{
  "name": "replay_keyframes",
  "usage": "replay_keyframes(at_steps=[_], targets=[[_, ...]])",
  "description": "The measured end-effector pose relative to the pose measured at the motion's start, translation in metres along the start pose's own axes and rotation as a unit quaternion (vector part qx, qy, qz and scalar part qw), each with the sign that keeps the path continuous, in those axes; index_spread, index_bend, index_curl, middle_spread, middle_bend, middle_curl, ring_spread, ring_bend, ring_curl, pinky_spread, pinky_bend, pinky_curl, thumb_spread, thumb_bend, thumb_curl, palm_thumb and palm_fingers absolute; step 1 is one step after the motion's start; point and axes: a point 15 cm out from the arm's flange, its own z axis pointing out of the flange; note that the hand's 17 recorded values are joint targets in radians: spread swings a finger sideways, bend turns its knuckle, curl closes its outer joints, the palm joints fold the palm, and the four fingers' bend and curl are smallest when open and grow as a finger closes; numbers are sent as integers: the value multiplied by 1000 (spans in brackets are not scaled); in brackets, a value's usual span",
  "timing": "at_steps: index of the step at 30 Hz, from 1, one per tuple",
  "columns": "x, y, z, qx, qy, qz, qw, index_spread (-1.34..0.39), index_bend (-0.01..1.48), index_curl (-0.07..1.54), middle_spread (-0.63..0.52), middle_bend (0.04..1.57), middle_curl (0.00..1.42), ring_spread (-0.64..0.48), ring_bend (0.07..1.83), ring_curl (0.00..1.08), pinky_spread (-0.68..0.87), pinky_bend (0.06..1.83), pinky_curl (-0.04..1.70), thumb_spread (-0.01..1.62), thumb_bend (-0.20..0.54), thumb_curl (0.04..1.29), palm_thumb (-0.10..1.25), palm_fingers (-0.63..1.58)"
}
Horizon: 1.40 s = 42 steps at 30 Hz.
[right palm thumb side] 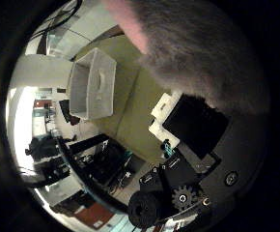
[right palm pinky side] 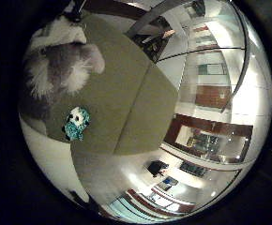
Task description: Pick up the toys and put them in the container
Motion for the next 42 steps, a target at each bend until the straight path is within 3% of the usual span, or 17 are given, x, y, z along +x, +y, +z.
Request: replay_keyframes(at_steps=[11, 22, 30, 42], targets=[[-152, -45, -115, 52, -65, -56, 995, -204, 1190, 740, -120, 1365, 678, -227, 1326, 775, -178, 1452, 706, 1108, -11, 562, 1022, 1146], [-294, -61, -156, 76, -96, -97, 988, -208, 1203, 730, -120, 1369, 668, -224, 1331, 785, -185, 1418, 761, 1099, -13, 585, 1024, 1150], [-371, -75, -169, 86, -119, -126, 981, -208, 1205, 727, -119, 1371, 664, -218, 1331, 785, -188, 1400, 790, 1098, -13, 600, 1028, 1150], [-416, -102, -104, 134, -125, -124, 975, -206, 1200, 725, -119, 1375, 661, -217, 1332, 785, -192, 1382, 821, 1098, -11, 619, 1029, 1148]])
